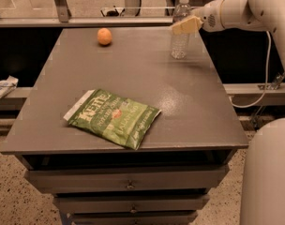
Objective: Move water bottle near green jalapeno chip bag
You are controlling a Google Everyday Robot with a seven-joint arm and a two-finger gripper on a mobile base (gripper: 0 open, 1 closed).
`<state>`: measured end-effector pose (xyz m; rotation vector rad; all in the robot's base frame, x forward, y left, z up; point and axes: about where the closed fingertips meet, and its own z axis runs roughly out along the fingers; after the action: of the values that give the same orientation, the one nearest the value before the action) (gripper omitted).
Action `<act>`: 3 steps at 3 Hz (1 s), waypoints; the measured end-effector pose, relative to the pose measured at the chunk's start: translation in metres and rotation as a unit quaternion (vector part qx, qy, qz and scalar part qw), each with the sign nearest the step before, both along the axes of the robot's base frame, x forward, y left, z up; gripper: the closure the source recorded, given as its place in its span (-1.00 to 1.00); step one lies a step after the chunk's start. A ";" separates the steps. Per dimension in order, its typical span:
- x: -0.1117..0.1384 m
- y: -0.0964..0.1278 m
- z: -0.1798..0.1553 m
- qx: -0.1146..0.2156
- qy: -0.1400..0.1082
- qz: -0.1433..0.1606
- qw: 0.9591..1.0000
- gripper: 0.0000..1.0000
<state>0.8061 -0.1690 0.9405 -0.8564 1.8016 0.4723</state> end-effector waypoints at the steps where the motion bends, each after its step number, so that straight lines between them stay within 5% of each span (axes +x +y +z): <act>1: -0.008 0.006 0.005 0.017 0.004 0.013 1.000 -0.05; 2: -0.025 0.011 0.016 0.030 -0.002 0.028 0.999 0.41; 3: -0.071 0.022 0.053 0.044 -0.023 0.073 0.996 0.99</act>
Offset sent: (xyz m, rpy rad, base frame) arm -0.0573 0.0130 0.0334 0.0927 -0.0257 0.0883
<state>0.7350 -0.1469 0.9935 -0.9325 1.6708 0.6168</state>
